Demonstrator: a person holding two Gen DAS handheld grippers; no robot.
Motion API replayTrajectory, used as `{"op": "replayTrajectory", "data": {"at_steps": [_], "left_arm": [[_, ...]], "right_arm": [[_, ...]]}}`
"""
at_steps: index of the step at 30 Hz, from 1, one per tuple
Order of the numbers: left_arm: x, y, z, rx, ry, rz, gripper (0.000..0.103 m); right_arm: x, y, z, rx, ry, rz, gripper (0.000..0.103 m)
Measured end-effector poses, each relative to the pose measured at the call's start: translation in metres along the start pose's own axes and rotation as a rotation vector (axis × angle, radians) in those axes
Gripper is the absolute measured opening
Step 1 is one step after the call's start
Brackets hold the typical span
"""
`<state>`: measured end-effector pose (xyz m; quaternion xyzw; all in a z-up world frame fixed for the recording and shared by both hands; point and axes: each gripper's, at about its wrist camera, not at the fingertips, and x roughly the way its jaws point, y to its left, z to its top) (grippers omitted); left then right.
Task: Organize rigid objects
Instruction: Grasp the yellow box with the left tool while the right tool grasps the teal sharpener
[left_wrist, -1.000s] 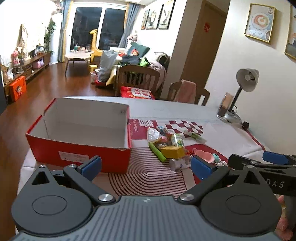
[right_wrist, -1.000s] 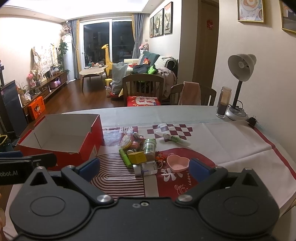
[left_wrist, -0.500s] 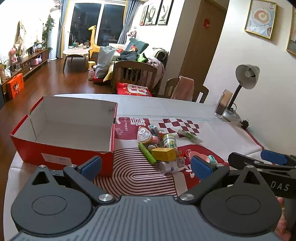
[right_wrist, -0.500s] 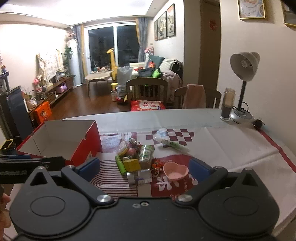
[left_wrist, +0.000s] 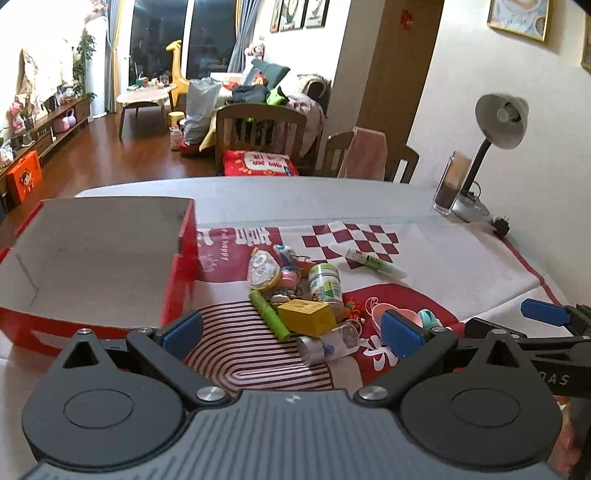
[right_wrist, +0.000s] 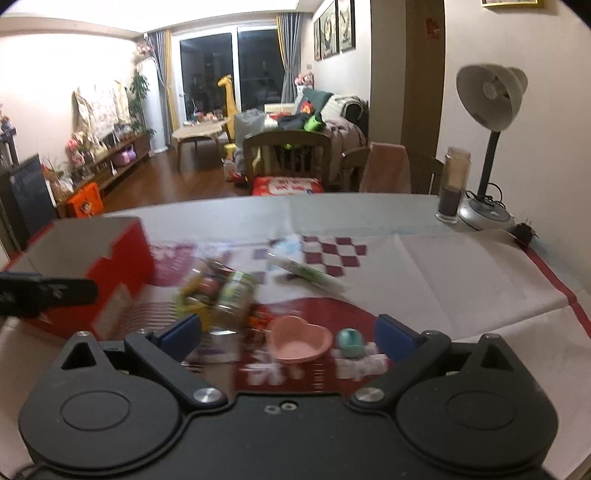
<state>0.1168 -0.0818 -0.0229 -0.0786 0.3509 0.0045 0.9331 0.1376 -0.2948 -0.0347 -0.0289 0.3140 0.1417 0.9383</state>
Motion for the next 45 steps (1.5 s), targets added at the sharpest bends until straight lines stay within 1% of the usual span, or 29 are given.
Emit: {"op": "replayTrajectory", "data": {"at_steps": [3,7,13,16,21,28,31,32,34,36,37,38,40,42,43,45], "left_arm": [[0.021,-0.008,0.004,0.004,0.015,0.023,0.103],[0.047,-0.015,0.007,-0.015,0.046,0.028,0.103],[0.084,-0.027,0.004,-0.012,0.089,0.066,0.103],[0.099,-0.029,0.002,-0.022,0.104,0.087,0.103],[0.121,-0.036,0.001,-0.006,0.131,0.132,0.103],[0.146,-0.046,0.004,0.016,0.158,0.174,0.102],[0.156,-0.04,0.007,-0.021,0.183,0.181,0.101],[0.16,-0.037,0.007,-0.04,0.194,0.181,0.1],[0.166,-0.031,0.007,-0.076,0.221,0.175,0.088],[0.171,-0.026,0.007,-0.107,0.244,0.165,0.083],[0.173,-0.025,0.006,-0.118,0.252,0.163,0.079],[0.174,-0.024,0.006,-0.125,0.258,0.161,0.077],[0.177,-0.023,0.005,-0.134,0.272,0.155,0.069],[0.18,-0.022,0.005,-0.142,0.285,0.152,0.067],[0.181,-0.021,0.004,-0.146,0.29,0.152,0.064],[0.183,-0.021,0.004,-0.153,0.297,0.14,0.057]], "right_arm": [[0.022,-0.019,-0.004,-0.019,0.037,0.008,0.093],[0.048,-0.038,-0.009,-0.049,0.065,0.015,0.09],[0.084,-0.06,-0.019,-0.106,0.141,0.042,0.081],[0.099,-0.066,-0.023,-0.146,0.169,0.046,0.075],[0.117,-0.07,-0.029,-0.188,0.208,0.071,0.067],[0.135,-0.075,-0.028,-0.207,0.224,0.089,0.063],[0.142,-0.074,-0.027,-0.213,0.228,0.1,0.061],[0.143,-0.074,-0.027,-0.21,0.227,0.104,0.061],[0.146,-0.074,-0.026,-0.204,0.227,0.113,0.059],[0.149,-0.074,-0.024,-0.203,0.229,0.113,0.055],[0.152,-0.074,-0.024,-0.2,0.234,0.116,0.054],[0.154,-0.074,-0.024,-0.198,0.238,0.117,0.053],[0.158,-0.074,-0.023,-0.191,0.245,0.119,0.051],[0.16,-0.075,-0.023,-0.176,0.248,0.124,0.05],[0.161,-0.075,-0.023,-0.174,0.248,0.125,0.05],[0.16,-0.075,-0.023,-0.171,0.248,0.125,0.046]]}}
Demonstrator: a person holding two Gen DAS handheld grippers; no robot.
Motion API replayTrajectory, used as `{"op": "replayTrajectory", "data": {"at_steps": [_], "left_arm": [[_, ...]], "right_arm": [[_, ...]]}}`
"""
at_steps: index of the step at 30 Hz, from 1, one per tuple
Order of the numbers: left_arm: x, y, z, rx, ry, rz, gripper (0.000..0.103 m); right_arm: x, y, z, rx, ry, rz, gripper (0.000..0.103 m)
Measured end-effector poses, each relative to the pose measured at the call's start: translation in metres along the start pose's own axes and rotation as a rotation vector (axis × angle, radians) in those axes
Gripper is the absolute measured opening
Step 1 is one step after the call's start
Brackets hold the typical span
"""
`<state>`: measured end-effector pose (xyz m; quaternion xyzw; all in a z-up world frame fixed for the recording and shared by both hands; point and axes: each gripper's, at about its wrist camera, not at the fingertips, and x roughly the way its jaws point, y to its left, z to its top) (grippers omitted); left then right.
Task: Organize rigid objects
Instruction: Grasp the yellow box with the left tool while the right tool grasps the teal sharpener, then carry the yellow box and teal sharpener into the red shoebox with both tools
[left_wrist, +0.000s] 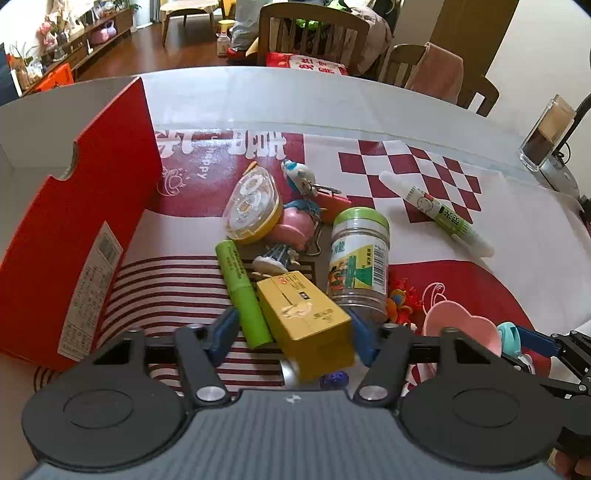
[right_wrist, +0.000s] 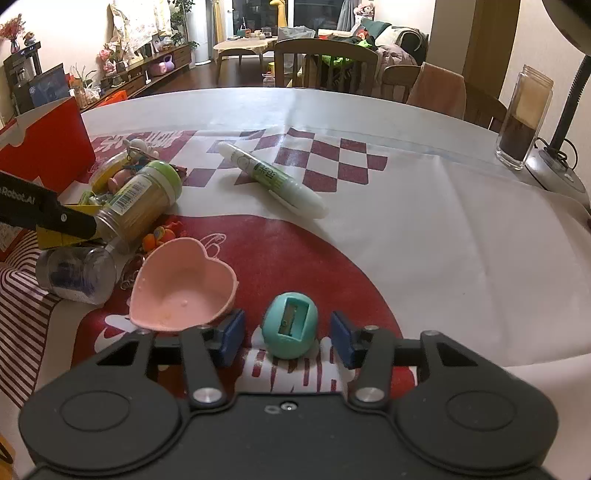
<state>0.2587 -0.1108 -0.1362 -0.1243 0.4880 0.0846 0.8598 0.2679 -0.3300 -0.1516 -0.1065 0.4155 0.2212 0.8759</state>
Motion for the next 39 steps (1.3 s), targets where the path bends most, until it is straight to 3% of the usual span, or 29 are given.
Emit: {"op": "replayTrajectory", "data": {"at_steps": [5,13,24,39], "left_arm": [[0.001,-0.002,0.001,0.001,0.008,-0.025,0.045],[-0.005,0.003,0.0,0.01,-0.004,0.006,0.031],[-0.04,0.027,-0.008,-0.02,-0.051,-0.044,0.03],[-0.12,0.075,0.001,0.066,-0.183,-0.163,0.03]], "right_arm": [[-0.002,-0.001,0.001,0.024,0.002,0.004,0.031],[-0.012,0.001,0.004,0.041,-0.002,-0.025,0.03],[-0.06,0.018,0.017,0.076,-0.055,-0.007,0.03],[-0.122,0.114,0.06,-0.009,-0.123,0.052,0.03]]}}
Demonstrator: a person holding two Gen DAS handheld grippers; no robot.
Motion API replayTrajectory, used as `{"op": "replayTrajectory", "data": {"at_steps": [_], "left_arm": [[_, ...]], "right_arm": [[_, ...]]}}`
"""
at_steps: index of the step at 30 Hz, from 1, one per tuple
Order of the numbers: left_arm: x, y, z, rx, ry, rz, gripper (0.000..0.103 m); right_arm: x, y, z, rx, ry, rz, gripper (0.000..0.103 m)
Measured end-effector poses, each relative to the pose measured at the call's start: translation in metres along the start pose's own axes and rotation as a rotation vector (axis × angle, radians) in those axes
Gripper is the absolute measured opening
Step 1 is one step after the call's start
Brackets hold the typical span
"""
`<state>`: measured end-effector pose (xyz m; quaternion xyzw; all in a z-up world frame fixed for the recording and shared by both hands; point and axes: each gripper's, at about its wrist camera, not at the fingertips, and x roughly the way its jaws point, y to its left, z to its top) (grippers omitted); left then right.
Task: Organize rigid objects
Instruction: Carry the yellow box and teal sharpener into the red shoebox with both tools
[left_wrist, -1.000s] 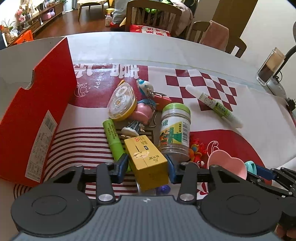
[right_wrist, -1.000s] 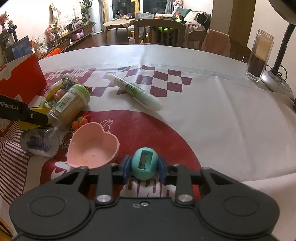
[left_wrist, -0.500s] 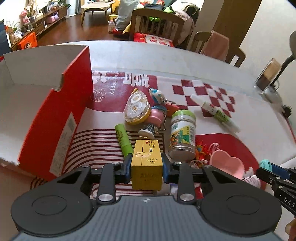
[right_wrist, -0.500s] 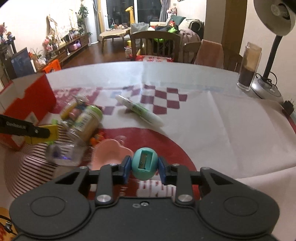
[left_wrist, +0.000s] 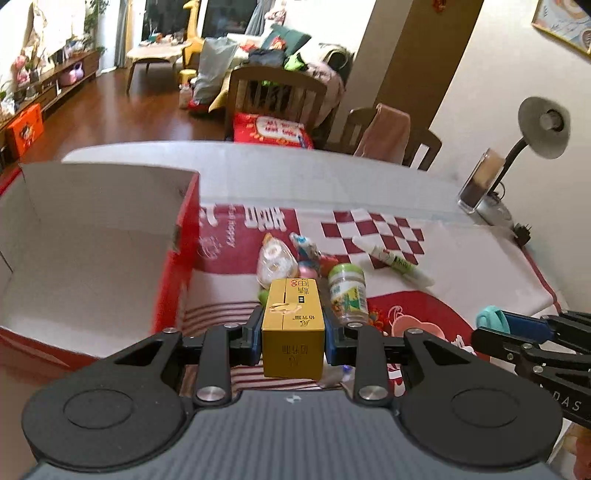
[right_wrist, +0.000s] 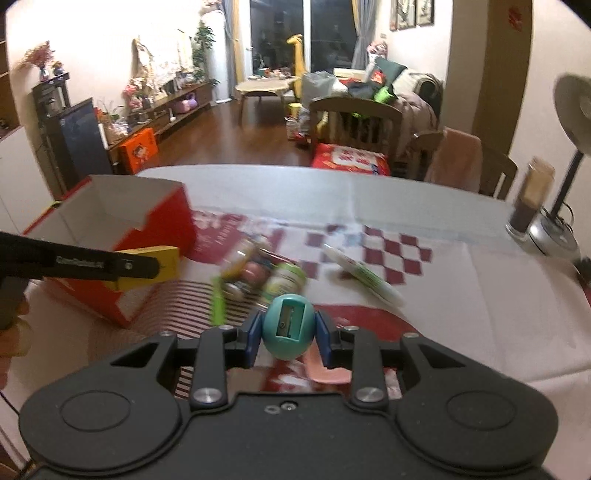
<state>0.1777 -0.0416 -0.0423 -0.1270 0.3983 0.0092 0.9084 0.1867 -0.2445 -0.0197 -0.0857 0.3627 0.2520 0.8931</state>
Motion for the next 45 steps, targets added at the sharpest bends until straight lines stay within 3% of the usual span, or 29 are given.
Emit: {"op": "replayTrajectory", "data": {"at_steps": [10,22,33,45], "left_arm": [[-0.033,0.066,0.017,0.012,-0.042,0.005,0.03],[-0.05,0.153,0.028,0.009,-0.046,0.035,0.03],[-0.017,0.226,0.04,0.026,0.026,0.106,0.03],[0.034,0.267,0.047,0.052,0.121,0.147,0.03]], "right_arm": [[0.008,0.083,0.036,-0.068,-0.029,0.05,0.03],[0.054,0.168,0.067,-0.125,-0.011,0.096,0.03],[0.117,0.219,0.085,-0.138,0.079,0.124,0.03],[0.198,0.255,0.082,-0.158,0.243,0.103,0.03]]}}
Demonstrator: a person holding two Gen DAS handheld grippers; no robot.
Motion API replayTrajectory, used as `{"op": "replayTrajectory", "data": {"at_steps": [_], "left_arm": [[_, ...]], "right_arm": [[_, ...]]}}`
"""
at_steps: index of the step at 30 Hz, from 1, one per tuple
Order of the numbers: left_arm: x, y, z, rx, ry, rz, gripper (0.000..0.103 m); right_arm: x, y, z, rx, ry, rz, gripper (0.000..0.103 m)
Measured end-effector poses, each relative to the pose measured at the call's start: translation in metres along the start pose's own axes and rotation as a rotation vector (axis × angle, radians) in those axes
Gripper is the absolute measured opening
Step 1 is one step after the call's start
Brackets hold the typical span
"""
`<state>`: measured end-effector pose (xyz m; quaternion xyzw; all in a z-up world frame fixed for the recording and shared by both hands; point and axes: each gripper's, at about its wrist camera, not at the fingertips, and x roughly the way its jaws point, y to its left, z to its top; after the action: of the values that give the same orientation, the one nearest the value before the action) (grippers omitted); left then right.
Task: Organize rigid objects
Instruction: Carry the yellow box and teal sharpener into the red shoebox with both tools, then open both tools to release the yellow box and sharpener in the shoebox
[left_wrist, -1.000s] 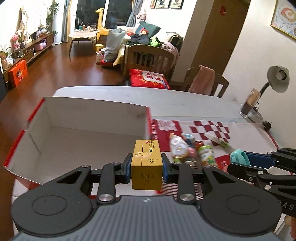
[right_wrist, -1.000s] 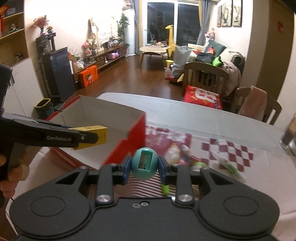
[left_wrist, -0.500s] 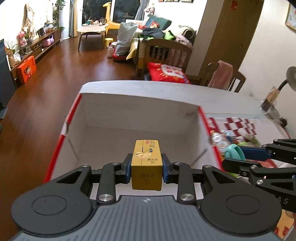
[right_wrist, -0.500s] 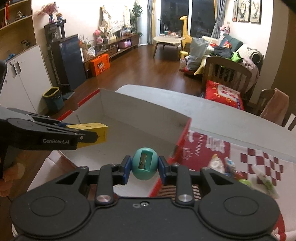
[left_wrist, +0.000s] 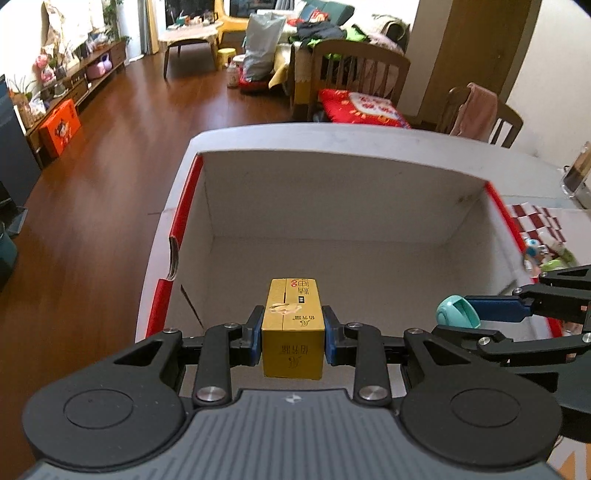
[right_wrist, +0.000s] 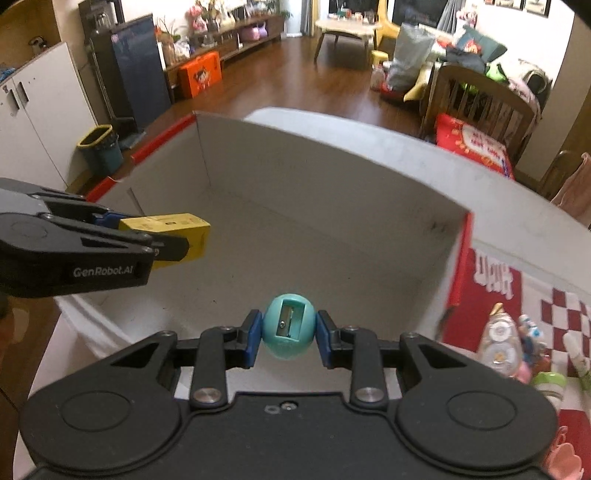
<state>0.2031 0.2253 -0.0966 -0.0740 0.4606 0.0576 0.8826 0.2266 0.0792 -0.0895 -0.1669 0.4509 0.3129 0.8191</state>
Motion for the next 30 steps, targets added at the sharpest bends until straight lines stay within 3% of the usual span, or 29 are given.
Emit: {"op": "replayTrajectory", "data": {"at_steps": [13,23,30], "left_arm": [[0.032,0.004,0.003,0.013,0.145,-0.009,0.03],[0.04,0.005,0.0,0.013,0.204,-0.014,0.03],[0.038,0.001,0.003,0.01,0.199,0.005,0.031]], "right_arm": [[0.033,0.01,0.005,-0.008,0.135,-0.023,0.03],[0.04,0.013,0.003,0.008,0.214,-0.031,0.031],[0.035,0.011,0.003,0.024,0.217,-0.011,0.041]]}}
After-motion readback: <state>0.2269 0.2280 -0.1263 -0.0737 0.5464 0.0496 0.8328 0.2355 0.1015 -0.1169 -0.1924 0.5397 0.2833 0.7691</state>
